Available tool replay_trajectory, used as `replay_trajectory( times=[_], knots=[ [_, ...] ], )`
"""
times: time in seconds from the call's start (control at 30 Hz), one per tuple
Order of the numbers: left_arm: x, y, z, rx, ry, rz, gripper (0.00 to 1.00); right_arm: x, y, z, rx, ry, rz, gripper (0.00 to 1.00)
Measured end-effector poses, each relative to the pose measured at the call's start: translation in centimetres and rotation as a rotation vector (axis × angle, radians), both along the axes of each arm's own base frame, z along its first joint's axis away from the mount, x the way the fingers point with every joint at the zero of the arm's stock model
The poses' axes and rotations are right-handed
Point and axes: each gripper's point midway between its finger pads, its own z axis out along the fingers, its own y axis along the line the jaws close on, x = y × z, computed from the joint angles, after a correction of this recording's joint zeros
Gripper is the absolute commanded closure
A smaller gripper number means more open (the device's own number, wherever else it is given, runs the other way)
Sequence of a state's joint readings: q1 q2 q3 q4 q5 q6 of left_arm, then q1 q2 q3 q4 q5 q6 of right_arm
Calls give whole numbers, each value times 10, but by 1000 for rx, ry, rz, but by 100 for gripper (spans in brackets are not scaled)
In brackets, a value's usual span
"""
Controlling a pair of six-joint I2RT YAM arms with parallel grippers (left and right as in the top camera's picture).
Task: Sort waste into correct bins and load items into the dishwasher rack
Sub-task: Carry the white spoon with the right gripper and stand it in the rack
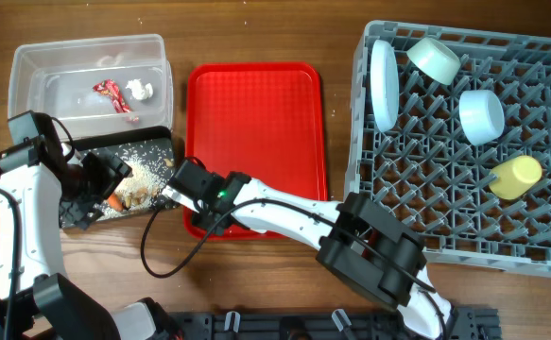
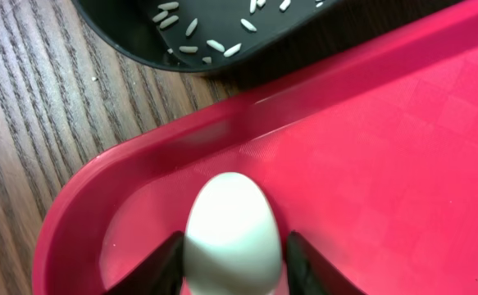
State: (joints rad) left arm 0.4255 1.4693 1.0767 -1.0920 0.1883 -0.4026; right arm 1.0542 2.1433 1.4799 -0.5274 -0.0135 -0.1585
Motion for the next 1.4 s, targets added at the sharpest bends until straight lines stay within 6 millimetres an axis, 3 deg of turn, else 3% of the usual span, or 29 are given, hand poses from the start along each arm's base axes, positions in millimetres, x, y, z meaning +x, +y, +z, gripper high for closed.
replay_trajectory(
  times=[0.33, 0.4, 0.47, 0.5, 0.6, 0.67, 0.7, 0.77, 0.83, 0.9, 1.1, 1.33, 1.4],
  knots=[
    [0, 0, 0, 0, 1, 0, 7, 7, -5, 7, 4, -2, -59, 71],
    [0, 0, 0, 0, 1, 0, 7, 28, -14, 38, 49, -42, -133, 71],
    [0, 0, 0, 0, 0, 0, 7, 55, -32, 88, 123, -96, -211, 71],
    [0, 0, 0, 0, 0, 0, 7, 72, -49, 122, 171, -137, -265, 71],
    [0, 0, 0, 0, 1, 0, 7, 101, -106, 179, 231, -180, -427, 71],
    [0, 0, 0, 0, 1, 0, 7, 119, -154, 203, 253, -185, -579, 72],
    [0, 0, 0, 0, 1, 0, 7, 128, -191, 208, 243, -166, -705, 72],
    [0, 0, 0, 0, 0, 0, 7, 133, -231, 202, 209, -115, -855, 72],
    [0, 0, 0, 0, 1, 0, 7, 129, -277, 189, 148, -33, -1038, 72],
    [0, 0, 0, 0, 1, 0, 7, 120, -310, 179, 99, 37, -1185, 75],
    [0, 0, 0, 1, 1, 0, 7, 89, -342, 166, -28, 131, -1344, 76],
    [0, 0, 0, 0, 0, 0, 7, 82, -364, 166, -130, 70, -1400, 76],
    [0, 0, 0, 1, 0, 0, 6, 81, -366, 156, -144, 64, -1406, 76]
  ],
)
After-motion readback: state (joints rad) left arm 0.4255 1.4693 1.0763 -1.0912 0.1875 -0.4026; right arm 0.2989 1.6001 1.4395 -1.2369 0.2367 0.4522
